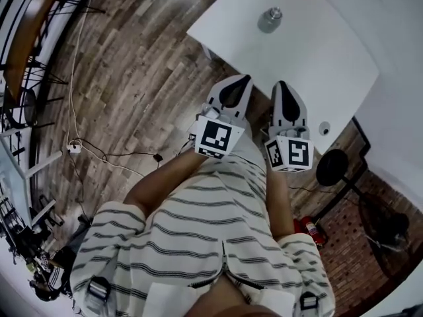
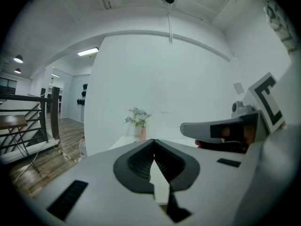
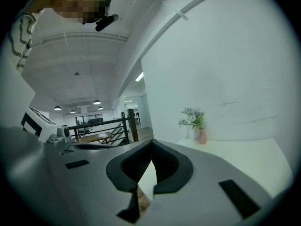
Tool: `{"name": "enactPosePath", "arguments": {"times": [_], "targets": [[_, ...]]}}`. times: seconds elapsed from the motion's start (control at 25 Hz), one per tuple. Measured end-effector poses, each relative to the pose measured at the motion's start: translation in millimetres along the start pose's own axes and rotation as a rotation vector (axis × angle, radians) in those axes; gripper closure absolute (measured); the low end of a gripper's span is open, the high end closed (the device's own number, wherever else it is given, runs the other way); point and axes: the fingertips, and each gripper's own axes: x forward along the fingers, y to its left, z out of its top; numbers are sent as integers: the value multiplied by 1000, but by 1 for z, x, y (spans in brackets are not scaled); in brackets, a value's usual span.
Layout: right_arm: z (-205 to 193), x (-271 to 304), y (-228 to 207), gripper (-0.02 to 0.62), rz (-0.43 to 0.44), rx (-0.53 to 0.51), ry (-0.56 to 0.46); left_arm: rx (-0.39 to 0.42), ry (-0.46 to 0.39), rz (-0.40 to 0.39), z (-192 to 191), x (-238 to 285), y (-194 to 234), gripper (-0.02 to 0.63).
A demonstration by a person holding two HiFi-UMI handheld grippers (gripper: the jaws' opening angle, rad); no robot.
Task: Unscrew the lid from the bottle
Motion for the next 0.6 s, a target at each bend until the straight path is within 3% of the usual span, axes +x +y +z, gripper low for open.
{"name": "enactPosePath", "arguments": {"times": [0.6], "targets": [[-11, 91, -93, 588, 146, 15, 101, -36, 84, 158, -18, 129, 19, 607]]}}
